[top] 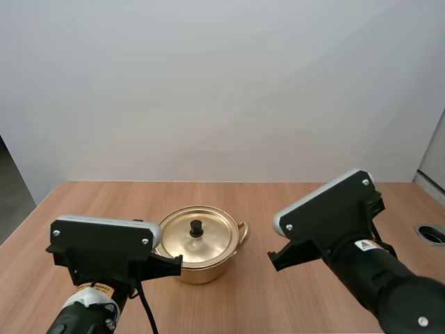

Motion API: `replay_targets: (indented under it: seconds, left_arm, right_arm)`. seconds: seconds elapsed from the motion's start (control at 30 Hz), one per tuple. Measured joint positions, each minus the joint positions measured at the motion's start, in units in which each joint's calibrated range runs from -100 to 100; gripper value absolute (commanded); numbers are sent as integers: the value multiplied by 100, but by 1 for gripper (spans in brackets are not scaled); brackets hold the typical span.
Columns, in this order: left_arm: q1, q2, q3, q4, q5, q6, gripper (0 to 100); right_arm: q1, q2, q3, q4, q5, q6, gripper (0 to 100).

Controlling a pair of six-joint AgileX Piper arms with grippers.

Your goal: Open the pot, put the car inside, and close it

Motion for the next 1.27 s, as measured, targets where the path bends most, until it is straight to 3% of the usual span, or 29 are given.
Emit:
replay_targets:
  seconds: [0.17, 0.3, 0.63, 0.83, 1.27]
  left_arm:
    - [0, 0, 0, 30, 111, 0, 0]
    - [0, 0, 0, 299, 636, 0, 0]
    - [0, 0, 0, 712, 703, 0, 0]
    - [0, 0, 0, 712, 703, 0, 0]
    - [0, 0, 0, 712, 703, 0, 0]
  right_arm:
    - [382, -638, 568, -822, -1260, 749, 0]
    - [444, -952, 884, -1540, -1589, 1337, 0]
    - [444, -952, 899, -3260, 128, 2831, 0]
    - [444, -952, 899, -4220, 124, 3732, 0]
    - [444, -952, 899, -4463, 124, 5628, 0]
